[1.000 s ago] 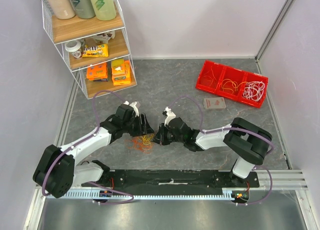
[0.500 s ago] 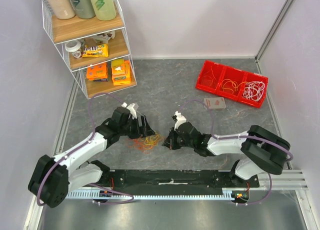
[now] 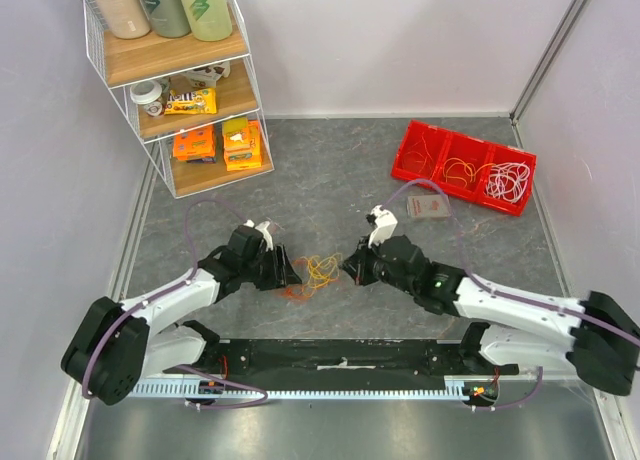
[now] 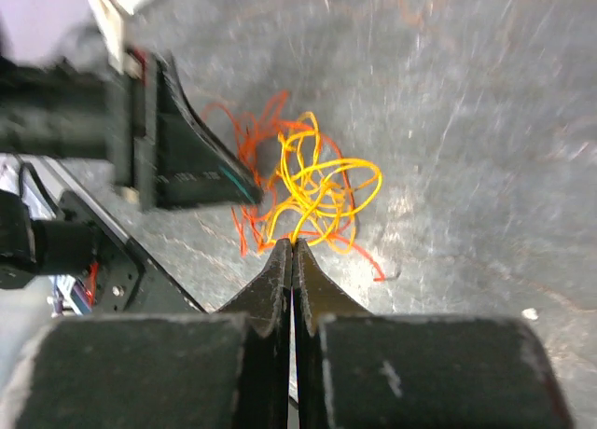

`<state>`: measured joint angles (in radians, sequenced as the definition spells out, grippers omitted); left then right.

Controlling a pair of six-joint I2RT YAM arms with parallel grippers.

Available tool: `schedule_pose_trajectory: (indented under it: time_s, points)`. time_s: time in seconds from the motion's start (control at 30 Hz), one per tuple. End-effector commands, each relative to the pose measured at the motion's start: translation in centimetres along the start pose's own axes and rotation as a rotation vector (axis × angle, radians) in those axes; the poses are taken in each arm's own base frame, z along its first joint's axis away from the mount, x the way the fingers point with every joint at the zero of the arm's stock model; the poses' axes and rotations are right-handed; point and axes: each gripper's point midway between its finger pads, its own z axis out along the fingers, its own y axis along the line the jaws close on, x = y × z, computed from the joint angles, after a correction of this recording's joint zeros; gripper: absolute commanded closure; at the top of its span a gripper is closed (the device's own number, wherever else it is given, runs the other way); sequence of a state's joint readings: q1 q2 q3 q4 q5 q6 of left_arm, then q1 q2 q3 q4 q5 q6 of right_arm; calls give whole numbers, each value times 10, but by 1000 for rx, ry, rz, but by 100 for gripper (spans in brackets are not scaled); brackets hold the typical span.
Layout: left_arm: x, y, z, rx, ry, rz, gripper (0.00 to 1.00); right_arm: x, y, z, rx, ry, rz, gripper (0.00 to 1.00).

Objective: Untangle the cables

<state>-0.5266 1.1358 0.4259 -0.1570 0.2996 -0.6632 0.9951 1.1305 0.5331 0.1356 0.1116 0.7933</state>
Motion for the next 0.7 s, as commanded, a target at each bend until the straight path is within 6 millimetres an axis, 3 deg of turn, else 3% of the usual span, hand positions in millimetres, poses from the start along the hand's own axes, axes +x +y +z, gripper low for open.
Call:
schedule_pose_trajectory:
  time_s: [0.0, 0.07, 0.17, 0.3, 0.4, 0.5, 0.6, 0.67]
  points:
    - [-3, -7, 2, 63, -46, -24, 43, -74, 12, -42, 70, -187, -85, 100]
    - [0, -1, 4, 43, -41, -22, 45, -105, 20, -68, 81, -262, -105, 100]
    - [7, 11, 8, -7, -14, -31, 59, -156, 36, -113, 84, -397, -140, 100]
    - [11, 19, 9, -34, -18, -46, 62, -222, 48, -185, 144, -569, -172, 100]
    - [7, 21, 6, -45, -43, -49, 63, -254, 56, -228, 155, -660, -186, 100]
    - [4, 21, 4, -45, -53, -51, 64, -262, 52, -238, 195, -683, -197, 100]
    - [-2, 11, -2, -6, -74, -35, 66, -242, 43, -211, 214, -608, -206, 100]
    - [-8, 4, -8, 10, -95, -18, 79, -220, 29, -190, 249, -549, -203, 100]
